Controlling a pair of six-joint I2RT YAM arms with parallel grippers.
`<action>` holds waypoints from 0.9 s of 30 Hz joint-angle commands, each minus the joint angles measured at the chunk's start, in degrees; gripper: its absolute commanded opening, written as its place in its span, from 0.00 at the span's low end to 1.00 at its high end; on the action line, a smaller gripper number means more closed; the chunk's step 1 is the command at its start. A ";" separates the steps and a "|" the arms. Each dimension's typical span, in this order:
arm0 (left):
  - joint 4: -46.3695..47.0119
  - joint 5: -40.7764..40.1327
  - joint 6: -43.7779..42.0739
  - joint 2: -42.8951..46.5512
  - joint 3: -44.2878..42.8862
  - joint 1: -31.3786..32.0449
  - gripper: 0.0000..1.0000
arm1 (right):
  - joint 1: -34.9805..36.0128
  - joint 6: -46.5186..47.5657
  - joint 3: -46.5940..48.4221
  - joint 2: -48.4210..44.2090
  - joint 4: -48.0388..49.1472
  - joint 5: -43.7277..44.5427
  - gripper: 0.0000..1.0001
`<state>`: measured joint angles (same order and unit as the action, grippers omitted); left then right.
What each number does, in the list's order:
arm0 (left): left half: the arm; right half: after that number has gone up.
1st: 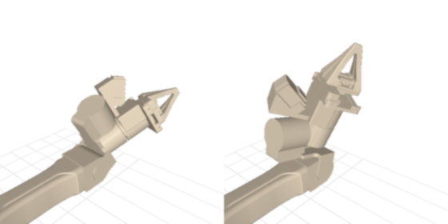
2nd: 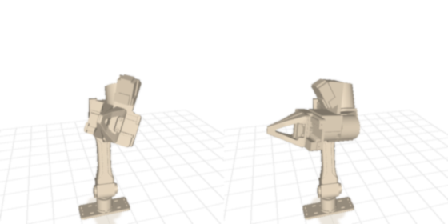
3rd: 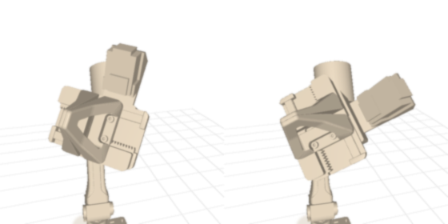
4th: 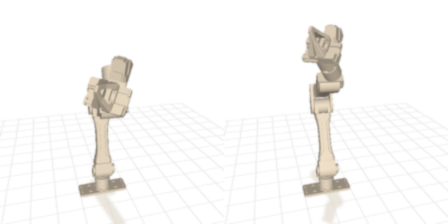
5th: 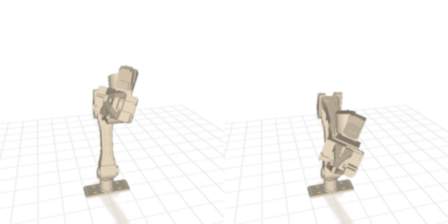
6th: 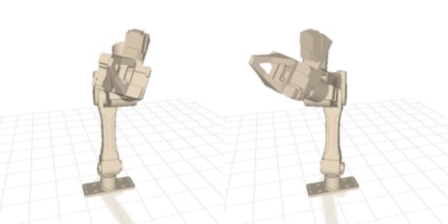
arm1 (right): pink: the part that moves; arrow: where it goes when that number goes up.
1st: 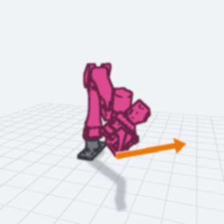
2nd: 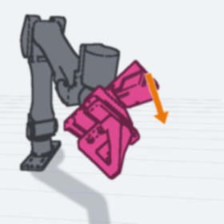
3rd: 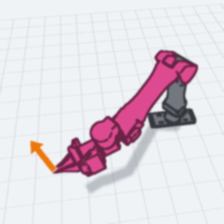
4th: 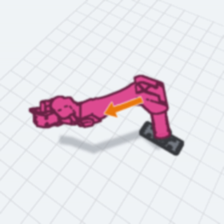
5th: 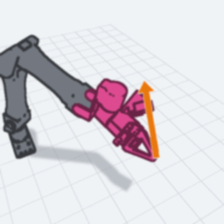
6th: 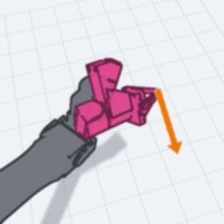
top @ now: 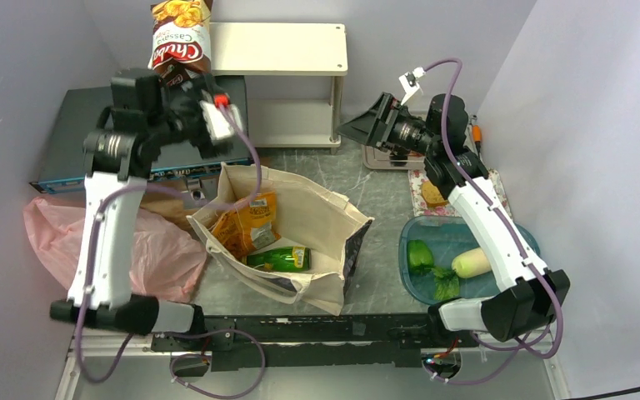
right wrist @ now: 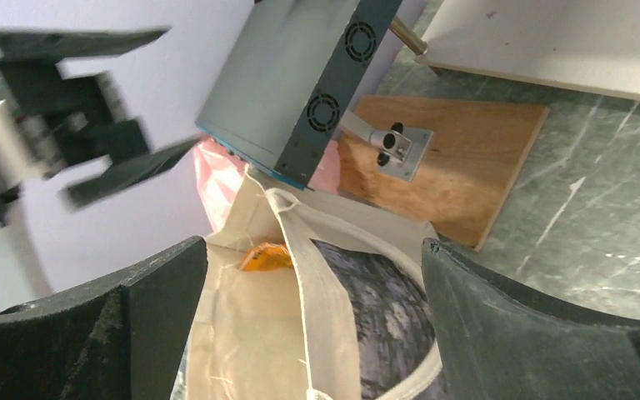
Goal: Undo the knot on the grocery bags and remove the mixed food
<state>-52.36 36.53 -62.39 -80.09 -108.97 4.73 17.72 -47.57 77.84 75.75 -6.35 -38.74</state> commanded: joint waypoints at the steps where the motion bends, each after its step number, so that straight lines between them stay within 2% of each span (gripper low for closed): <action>1: -17.43 -0.60 0.29 10.65 2.36 11.27 0.99 | 0.70 15.04 4.63 -3.91 -6.30 -2.39 1.00; 4: -18.54 -4.12 7.18 14.06 8.11 17.05 0.95 | 0.92 20.45 5.53 -5.18 -9.77 -1.68 1.00; 8: -17.37 -10.58 16.94 13.57 12.60 20.91 0.90 | 1.25 24.56 6.00 -6.06 -12.20 -0.69 1.00; 11: -16.07 -14.79 19.05 12.07 15.05 24.18 0.90 | 1.25 25.11 6.08 -6.12 -12.58 -0.76 1.00; 14: -10.77 -23.00 20.73 11.19 18.67 27.30 0.93 | 1.26 24.80 6.22 -6.00 -12.55 -0.72 1.00; 19: -7.25 -31.40 20.43 10.29 23.12 32.49 0.95 | 1.27 25.71 5.96 -7.12 -13.30 0.22 1.00; 21: -7.90 -35.41 20.17 9.56 25.47 34.51 0.93 | 1.18 26.38 5.58 -7.72 -13.47 0.63 1.00; 23: -9.81 -36.34 20.50 8.51 26.70 35.65 0.82 | 1.31 27.14 5.26 -8.38 -13.51 0.84 1.00; 27: -14.12 -34.23 22.65 7.57 24.67 36.58 0.42 | 1.28 28.78 5.58 -8.80 -14.31 1.19 1.00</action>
<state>-63.77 3.79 -42.28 -72.31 -82.26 40.53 18.85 -21.82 82.00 69.36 -20.64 -38.41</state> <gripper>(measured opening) 0.599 0.997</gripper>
